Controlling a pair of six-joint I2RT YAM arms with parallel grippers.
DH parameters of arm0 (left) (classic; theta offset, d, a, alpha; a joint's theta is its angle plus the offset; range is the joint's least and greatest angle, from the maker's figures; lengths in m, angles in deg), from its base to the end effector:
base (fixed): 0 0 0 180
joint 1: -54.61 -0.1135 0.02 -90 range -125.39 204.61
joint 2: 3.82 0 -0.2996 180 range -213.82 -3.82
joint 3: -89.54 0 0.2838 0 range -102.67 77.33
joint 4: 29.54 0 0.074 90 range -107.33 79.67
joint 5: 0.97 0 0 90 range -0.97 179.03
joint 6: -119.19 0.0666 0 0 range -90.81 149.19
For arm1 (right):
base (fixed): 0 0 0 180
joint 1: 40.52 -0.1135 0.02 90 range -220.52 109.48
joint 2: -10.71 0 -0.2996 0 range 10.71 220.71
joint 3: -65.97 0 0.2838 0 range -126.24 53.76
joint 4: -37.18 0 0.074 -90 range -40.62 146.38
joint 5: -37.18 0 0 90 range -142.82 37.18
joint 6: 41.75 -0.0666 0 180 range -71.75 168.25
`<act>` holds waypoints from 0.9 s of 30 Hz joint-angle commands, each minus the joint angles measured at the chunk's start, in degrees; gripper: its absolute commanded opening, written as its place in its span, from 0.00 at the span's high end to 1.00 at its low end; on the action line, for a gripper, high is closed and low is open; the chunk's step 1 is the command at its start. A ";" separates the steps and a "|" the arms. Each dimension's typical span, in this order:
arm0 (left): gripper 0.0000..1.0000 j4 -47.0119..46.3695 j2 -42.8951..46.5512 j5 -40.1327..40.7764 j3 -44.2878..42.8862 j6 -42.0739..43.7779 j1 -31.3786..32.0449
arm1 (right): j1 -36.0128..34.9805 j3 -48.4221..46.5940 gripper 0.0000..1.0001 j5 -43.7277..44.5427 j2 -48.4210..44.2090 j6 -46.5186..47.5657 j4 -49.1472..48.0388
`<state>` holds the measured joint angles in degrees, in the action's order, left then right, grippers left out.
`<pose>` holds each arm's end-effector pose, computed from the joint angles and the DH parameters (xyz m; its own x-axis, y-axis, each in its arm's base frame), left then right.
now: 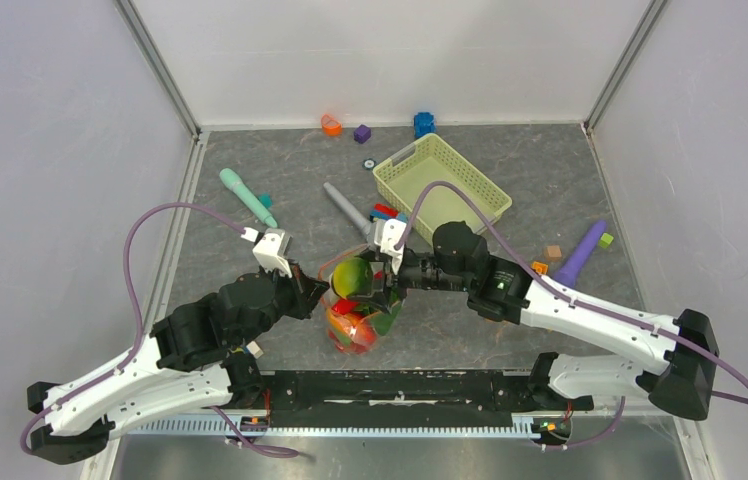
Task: Place the food in the zip-top bag and seal the zipper
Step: Place the fake fruit in the zipper food storage bag.
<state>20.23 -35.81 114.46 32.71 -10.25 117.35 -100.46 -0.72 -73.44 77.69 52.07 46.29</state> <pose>0.0919 -0.1159 0.3349 -0.5458 -0.1933 -0.8153 0.3596 0.8248 -0.4363 0.1406 0.2897 0.3655 -0.0161 -0.1522 -0.9882 -0.9874 0.1583 -0.0083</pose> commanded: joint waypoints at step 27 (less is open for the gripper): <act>0.97 -0.58 0.16 0.07 -1.27 -2.75 0.04 | -1.49 5.72 0.02 20.93 -11.02 -6.33 -1.86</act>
<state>20.28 -35.68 114.26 32.71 -11.46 117.35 -101.67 0.59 -58.32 72.33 50.51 49.22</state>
